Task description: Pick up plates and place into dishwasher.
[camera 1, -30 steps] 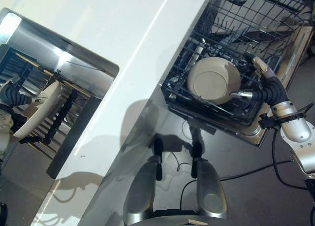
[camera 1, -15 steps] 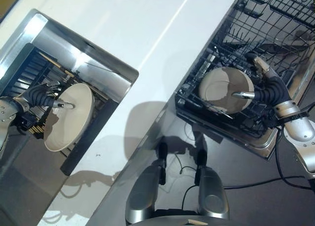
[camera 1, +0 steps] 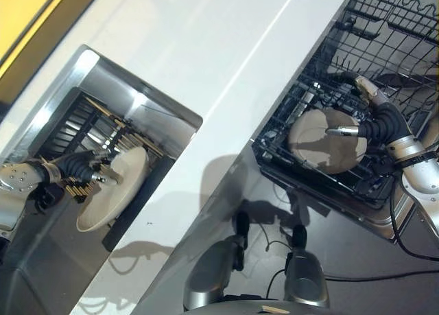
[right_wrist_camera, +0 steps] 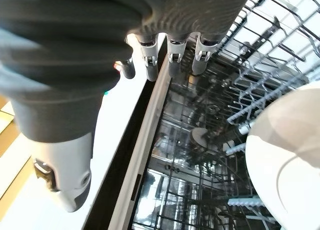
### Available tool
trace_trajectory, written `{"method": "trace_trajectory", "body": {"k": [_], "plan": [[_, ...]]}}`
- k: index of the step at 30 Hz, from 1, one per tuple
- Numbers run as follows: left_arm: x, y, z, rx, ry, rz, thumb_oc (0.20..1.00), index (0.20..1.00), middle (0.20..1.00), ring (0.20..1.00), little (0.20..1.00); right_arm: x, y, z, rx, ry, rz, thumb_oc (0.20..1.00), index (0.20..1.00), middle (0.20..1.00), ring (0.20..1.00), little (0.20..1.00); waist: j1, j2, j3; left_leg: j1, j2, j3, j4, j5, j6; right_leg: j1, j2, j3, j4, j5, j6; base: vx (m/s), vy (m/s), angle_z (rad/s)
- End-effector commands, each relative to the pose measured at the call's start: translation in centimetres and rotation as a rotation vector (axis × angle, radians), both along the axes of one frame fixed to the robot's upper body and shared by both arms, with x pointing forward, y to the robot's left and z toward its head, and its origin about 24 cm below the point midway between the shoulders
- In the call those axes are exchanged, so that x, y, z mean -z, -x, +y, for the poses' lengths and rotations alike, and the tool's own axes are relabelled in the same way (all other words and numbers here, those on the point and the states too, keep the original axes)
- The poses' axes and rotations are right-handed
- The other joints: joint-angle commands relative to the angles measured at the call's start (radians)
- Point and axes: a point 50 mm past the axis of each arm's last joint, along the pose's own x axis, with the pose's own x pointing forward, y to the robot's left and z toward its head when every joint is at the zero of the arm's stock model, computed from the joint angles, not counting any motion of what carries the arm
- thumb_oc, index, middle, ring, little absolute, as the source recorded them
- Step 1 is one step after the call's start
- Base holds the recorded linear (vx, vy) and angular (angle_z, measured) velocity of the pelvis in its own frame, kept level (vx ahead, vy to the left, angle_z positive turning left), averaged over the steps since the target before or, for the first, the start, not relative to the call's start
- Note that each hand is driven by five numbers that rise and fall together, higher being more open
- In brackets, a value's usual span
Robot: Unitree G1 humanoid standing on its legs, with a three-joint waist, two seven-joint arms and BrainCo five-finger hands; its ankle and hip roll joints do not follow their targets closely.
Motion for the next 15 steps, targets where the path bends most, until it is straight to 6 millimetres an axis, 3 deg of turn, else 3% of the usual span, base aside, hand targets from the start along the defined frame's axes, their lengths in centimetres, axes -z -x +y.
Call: {"method": "trace_trajectory", "body": {"k": [1, 3, 6, 9, 15], "plan": [[5.5, 3.3, -3.2, 0.212, 0.132, 0.286, 1.0, 1.0, 1.0, 1.0, 1.0, -1.2, 0.0, 0.6, -0.055, -0.019, -0.044, 1.0, 1.0, 1.0, 1.0, 1.0, -0.003, -0.052, -0.068, -0.025, 0.013, 0.003, 0.053, -0.053, -0.033, -0.062, 0.0, 0.02, 0.037, 0.012, -0.006, 0.0, 0.0, 0.0], [5.0, 3.2, -4.2, 0.277, 0.16, 0.277, 1.0, 1.0, 1.0, 1.0, 1.0, -1.0, 0.0, 0.6, -0.056, -0.022, -0.038, 1.0, 1.0, 1.0, 1.0, 1.0, -0.001, -0.052, -0.074, -0.018, 0.013, 0.002, 0.049, -0.054, -0.034, -0.052, 0.0, 0.017, 0.031, 0.012, -0.005, 0.01, -0.005, 0.02], [3.6, 3.3, -7.3, 0.458, 0.232, 0.278, 1.0, 1.0, 1.0, 1.0, 1.0, -0.6, 0.1, 0.6, -0.056, -0.032, -0.034, 1.0, 1.0, 1.0, 1.0, 1.0, 0.005, -0.053, -0.083, -0.009, 0.012, -0.001, 0.046, -0.056, -0.032, -0.036, -0.001, 0.009, 0.023, 0.013, -0.003, 0.02, -0.018, 0.0], [3.6, 3.9, -9.5, 0.577, 0.257, 0.329, 1.0, 1.0, 1.0, 1.0, 1.0, -0.1, 0.1, 0.6, -0.057, -0.05, -0.032, 1.0, 1.0, 1.0, 1.0, 1.0, 0.012, -0.057, -0.09, -0.006, 0.011, -0.009, 0.044, -0.056, -0.03, -0.028, 0.002, 0.002, 0.019, 0.015, -0.002, 0.01, -0.054, 0.02], [5.1, 5.2, -10.1, 0.594, 0.251, 0.417, 1.0, 1.0, 1.0, 1.0, 1.0, 0.4, 0.0, 1.1, -0.06, -0.071, -0.021, 1.0, 1.0, 1.0, 1.0, 1.0, 0.023, -0.071, -0.097, -0.002, 0.013, -0.02, 0.04, -0.057, -0.027, -0.017, 0.004, -0.007, 0.014, 0.016, 0.003, 0.01, -0.052, 0.11]]}}
